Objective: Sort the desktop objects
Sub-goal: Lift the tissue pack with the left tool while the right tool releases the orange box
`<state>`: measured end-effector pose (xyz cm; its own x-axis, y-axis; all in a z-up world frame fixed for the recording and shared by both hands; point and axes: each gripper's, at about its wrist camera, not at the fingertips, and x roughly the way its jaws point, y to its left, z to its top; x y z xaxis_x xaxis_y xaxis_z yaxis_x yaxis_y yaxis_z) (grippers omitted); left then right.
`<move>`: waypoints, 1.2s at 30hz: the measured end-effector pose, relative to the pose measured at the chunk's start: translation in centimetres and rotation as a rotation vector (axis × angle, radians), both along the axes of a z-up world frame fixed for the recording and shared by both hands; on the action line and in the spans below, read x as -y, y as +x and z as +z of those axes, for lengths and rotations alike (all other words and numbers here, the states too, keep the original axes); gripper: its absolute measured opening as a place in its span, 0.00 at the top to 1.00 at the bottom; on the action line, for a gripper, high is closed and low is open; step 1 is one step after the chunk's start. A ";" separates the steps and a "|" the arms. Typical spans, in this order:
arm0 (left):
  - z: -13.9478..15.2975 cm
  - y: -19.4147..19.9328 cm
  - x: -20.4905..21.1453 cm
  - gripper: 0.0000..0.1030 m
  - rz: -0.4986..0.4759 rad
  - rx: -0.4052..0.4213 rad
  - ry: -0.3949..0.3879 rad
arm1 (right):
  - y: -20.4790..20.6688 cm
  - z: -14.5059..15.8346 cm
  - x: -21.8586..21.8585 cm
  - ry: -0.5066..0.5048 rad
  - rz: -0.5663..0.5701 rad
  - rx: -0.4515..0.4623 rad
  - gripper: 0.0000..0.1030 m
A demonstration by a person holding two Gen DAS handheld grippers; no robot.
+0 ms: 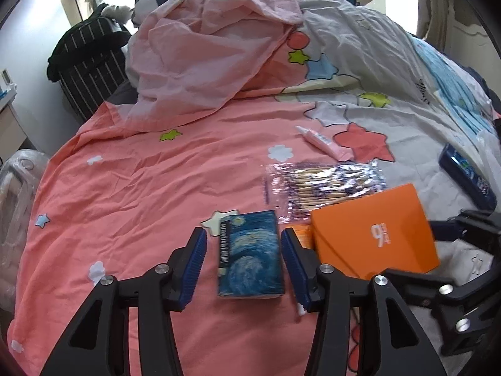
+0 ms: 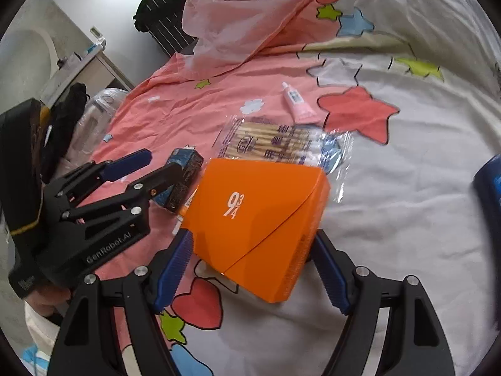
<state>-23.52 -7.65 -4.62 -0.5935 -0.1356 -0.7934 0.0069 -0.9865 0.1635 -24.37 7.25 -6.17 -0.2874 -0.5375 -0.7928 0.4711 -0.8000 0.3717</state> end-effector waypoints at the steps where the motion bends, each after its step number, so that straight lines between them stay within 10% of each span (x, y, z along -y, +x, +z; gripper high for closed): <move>1: -0.2 -0.1 0.1 0.42 0.004 0.003 -0.006 | 0.0 0.2 0.0 0.011 0.000 -0.006 0.29; 6: -0.8 -0.3 0.1 0.26 0.000 0.012 -0.022 | -0.3 0.9 0.4 0.091 -0.012 -0.040 0.29; 16: -2.7 -1.6 1.6 0.25 0.063 0.035 -0.028 | -1.3 1.9 1.0 0.164 -0.025 -0.092 0.29; 20: -2.7 -1.6 1.7 0.52 0.054 0.038 -0.032 | -2.5 2.5 1.5 0.148 -0.035 -0.103 0.29; 36: -2.1 2.0 5.5 0.52 0.070 0.055 -0.052 | 0.9 3.0 9.4 0.043 0.125 -0.017 0.31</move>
<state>-21.51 -13.19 -6.73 -0.5373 -0.2168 -0.8150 0.0648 -0.9741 0.2164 -23.47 -2.15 -3.14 -0.2336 -0.5359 -0.8114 0.5741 -0.7495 0.3297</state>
